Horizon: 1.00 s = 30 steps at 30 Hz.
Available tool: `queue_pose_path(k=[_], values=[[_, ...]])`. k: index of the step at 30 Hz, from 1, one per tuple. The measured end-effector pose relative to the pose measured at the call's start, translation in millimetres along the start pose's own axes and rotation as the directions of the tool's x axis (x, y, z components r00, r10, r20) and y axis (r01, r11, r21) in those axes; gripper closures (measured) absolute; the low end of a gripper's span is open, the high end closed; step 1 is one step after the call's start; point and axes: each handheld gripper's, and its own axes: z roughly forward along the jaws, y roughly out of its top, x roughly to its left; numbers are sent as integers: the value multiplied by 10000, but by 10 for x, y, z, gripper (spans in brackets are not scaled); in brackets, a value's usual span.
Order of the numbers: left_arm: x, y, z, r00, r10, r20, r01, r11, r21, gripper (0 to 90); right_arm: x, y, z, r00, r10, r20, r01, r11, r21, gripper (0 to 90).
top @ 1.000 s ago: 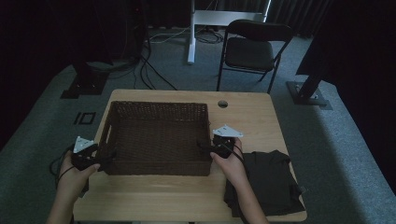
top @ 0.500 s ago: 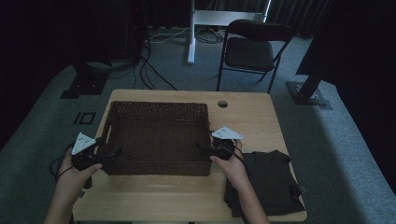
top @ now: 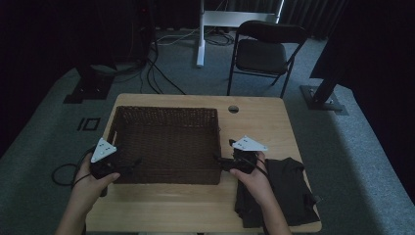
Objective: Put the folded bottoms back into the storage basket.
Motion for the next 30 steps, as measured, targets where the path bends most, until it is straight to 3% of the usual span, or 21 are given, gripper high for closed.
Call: queue_pose_path(k=[11, 16, 21, 30], values=[[-206, 63, 84, 9981, 334, 518, -330, 9994, -80, 152, -75, -75, -159, 9998, 206, -27, -206, 9997, -119, 206], [-353, 77, 157, 9945, 492, 920, -488, 9988, -66, 152, -161, -167, -288, 9989, -169, 441, 173, 9998, -84, 216], [-432, 78, 214, 9922, 568, 1105, -570, 9984, -12, 152, -217, -217, -364, 9980, -64, 631, 68, 10000, -56, 188], [-668, 86, 339, 9797, 695, 1883, -723, 9974, 79, 152, -367, -347, -552, 9930, 183, 1168, -182, 9998, -21, 181]])
